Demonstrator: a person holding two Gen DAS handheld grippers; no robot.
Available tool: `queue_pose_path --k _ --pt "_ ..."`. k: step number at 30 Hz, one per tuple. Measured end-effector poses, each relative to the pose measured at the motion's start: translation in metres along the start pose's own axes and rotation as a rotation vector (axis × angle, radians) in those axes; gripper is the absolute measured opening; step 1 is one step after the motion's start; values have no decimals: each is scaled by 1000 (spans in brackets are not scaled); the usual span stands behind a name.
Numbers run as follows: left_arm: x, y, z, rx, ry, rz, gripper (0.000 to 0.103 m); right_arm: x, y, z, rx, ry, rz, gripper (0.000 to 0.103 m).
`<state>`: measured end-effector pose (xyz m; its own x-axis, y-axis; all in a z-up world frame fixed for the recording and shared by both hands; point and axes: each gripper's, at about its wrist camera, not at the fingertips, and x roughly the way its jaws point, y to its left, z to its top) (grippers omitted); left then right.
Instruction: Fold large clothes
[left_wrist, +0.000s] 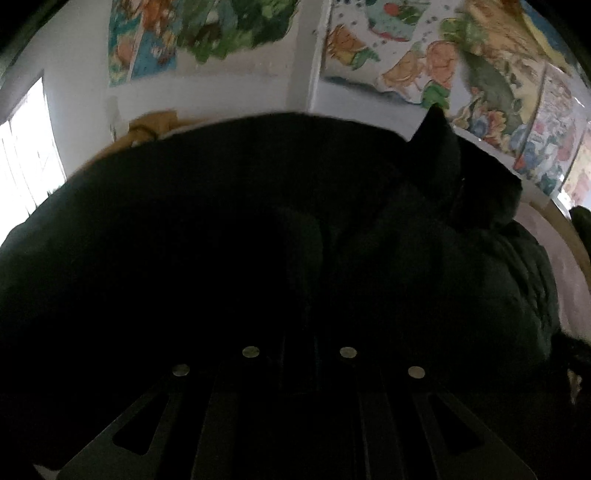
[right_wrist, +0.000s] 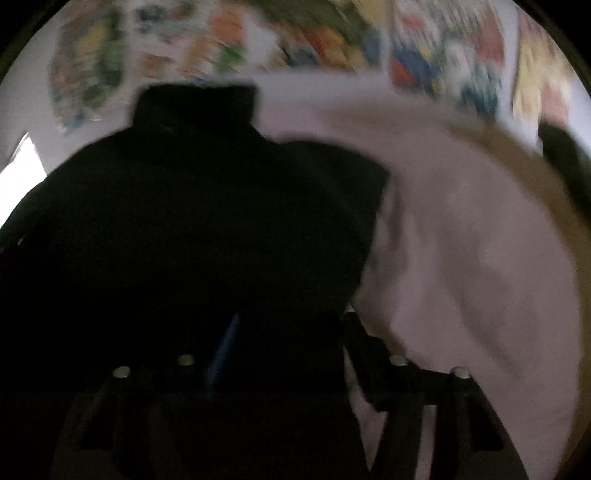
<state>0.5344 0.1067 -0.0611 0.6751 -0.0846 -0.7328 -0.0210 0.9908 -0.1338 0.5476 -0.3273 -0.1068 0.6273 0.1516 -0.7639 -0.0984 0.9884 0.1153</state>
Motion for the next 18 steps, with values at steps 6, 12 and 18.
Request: queue_pose_path --k 6,12,18 --pt "13 -3 -13 45 10 56 14 18 0 -20 -15 53 1 56" --pt "0 0 -14 36 -29 26 19 3 -5 -32 5 11 -26 73" --pt "-38 5 -13 -8 -54 -74 45 -18 -28 -32 83 7 -12 94"
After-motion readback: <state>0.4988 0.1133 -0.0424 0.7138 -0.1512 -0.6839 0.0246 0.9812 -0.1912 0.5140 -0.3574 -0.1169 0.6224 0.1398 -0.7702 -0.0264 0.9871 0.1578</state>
